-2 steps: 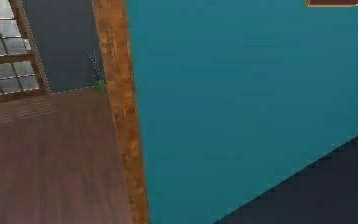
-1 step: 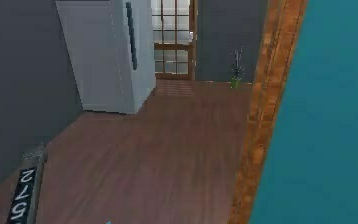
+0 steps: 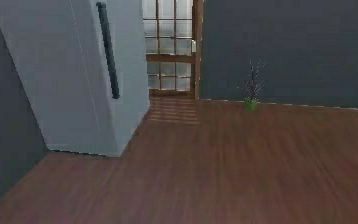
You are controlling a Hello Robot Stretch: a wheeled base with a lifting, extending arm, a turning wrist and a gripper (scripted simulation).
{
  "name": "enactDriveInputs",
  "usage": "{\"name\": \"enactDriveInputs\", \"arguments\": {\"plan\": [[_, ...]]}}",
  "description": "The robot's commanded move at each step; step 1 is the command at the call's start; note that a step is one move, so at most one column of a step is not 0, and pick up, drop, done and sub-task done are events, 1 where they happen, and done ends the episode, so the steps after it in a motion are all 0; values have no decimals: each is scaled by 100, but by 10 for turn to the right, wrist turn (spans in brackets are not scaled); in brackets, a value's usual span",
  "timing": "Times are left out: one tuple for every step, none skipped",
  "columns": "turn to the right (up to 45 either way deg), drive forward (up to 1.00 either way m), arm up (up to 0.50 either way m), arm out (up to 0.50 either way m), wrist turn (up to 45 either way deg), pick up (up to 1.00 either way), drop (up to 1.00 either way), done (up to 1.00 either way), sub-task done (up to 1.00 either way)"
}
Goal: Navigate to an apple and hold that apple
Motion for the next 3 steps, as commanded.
{"name": "enactDriveInputs", "arguments": {"plan": [[60, 0, 0, 0, 0, 0, 0, 0, 0], [0, 45, 0, 0, 0, 0, 0, 0, 0], [450, 0, 0, 0, 0, 0, 0, 0, 0]]}}
